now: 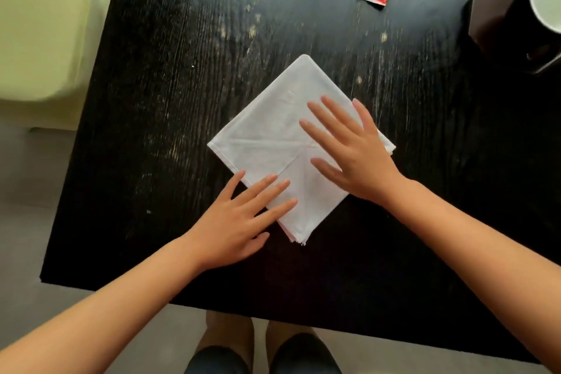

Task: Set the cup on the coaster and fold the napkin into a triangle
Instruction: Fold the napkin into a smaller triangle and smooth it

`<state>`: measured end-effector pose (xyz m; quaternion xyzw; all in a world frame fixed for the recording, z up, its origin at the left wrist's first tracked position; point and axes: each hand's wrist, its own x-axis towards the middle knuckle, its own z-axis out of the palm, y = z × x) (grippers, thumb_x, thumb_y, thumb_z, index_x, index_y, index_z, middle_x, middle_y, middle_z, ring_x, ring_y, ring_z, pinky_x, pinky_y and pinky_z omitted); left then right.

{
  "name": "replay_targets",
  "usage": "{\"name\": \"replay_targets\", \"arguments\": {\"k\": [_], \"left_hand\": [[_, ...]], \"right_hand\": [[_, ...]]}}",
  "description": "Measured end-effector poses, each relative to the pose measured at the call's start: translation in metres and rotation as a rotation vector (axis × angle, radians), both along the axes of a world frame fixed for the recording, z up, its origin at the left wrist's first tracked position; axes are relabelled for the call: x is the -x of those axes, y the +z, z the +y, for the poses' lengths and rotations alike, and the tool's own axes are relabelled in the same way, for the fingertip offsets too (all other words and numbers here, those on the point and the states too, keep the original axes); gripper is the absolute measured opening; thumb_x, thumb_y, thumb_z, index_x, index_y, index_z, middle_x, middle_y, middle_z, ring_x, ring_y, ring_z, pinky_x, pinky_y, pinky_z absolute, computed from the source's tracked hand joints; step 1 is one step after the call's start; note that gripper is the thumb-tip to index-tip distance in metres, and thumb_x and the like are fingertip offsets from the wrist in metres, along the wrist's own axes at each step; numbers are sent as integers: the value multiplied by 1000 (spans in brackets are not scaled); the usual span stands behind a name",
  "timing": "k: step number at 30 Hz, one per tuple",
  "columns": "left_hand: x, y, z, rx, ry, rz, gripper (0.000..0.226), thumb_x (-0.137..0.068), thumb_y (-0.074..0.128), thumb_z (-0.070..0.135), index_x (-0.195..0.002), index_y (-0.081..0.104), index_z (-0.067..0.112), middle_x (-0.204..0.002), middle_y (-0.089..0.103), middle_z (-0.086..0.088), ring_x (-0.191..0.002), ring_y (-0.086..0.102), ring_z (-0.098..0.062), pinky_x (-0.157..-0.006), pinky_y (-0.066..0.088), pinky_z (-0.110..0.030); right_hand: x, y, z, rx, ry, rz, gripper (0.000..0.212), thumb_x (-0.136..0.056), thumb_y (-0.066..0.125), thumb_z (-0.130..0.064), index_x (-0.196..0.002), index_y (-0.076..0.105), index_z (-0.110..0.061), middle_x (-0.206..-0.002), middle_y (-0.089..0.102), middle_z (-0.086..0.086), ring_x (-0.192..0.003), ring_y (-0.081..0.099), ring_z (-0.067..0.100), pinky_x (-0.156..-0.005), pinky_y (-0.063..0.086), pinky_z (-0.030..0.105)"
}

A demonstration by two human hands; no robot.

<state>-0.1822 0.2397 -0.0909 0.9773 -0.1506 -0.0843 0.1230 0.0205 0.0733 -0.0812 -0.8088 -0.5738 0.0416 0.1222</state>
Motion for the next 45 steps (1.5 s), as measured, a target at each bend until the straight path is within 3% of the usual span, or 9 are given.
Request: {"name": "replay_targets", "arguments": {"k": [2, 4, 7, 10, 15, 23, 29, 40, 45], "left_hand": [[-15, 2, 5, -7, -61, -29, 63, -70, 75, 36, -128, 57, 19, -137, 53, -9, -127, 49, -27, -102, 34, -59], [-28, 4, 10, 8, -105, -76, 52, -69, 77, 38, -115, 66, 16, -123, 63, -8, -114, 60, -27, -96, 43, -53], [-42, 6, 10, 71, -161, -165, 26, -81, 67, 31, -99, 69, 12, -106, 68, -7, -96, 65, -27, -82, 53, -39], [-48, 5, 7, 79, -191, -253, 9, -85, 60, 11, -86, 68, 7, -90, 69, -6, -76, 65, -24, -62, 53, -35], [-51, 3, 7, 114, -171, -287, 10, -75, 64, -5, -80, 68, 3, -85, 70, -8, -73, 65, -23, -46, 49, -30], [-27, -1, 16, 204, 94, -271, 13, -84, 58, 0, -85, 71, 2, -95, 73, -7, -95, 69, -23, -66, 58, -33], [-22, -2, 18, 239, 214, -291, 7, -83, 66, 3, -83, 72, 4, -89, 72, -8, -90, 70, -24, -65, 57, -36], [14, 6, 8, 237, 183, -269, 12, -84, 63, 10, -80, 74, 5, -80, 72, -5, -82, 70, -25, -64, 57, -34], [29, 12, 0, 404, 391, -151, 24, -88, 54, 22, -87, 73, 7, -87, 71, -3, -84, 65, -15, -77, 52, -28]], "right_hand": [[20, 0, -33, 1, 110, -9, 40, -84, 62, -34, -118, 64, -13, -134, 55, 13, -128, 48, 30, -103, 36, 50], [32, -3, -52, 25, 159, -8, 34, -77, 71, -33, -104, 70, -12, -113, 67, 12, -107, 63, 30, -91, 46, 44], [36, -7, -57, -10, 179, -2, 28, -77, 72, -32, -95, 72, -11, -96, 70, 7, -87, 66, 28, -76, 48, 37], [33, -9, -52, -87, 251, -63, 17, -85, 64, -28, -84, 71, -12, -85, 69, 3, -76, 65, 24, -66, 49, 33], [29, -14, -50, -147, 400, -123, 12, -88, 59, -7, -81, 69, -8, -79, 68, 6, -67, 63, 23, -57, 50, 33], [19, -15, -51, -137, 278, -89, 16, -87, 53, 1, -84, 68, -3, -87, 69, 11, -72, 63, 28, -59, 52, 35], [22, -12, -47, -104, 219, -52, 12, -83, 55, 5, -79, 66, 0, -84, 68, 15, -68, 61, 30, -56, 51, 36], [52, -7, -65, -87, 269, -4, 14, -85, 57, 3, -77, 65, -4, -78, 65, 10, -66, 58, 26, -56, 47, 34], [72, 1, -67, -163, 27, 114, 9, -79, 62, -3, -76, 70, -5, -73, 68, 6, -63, 62, 25, -61, 46, 33]]}}
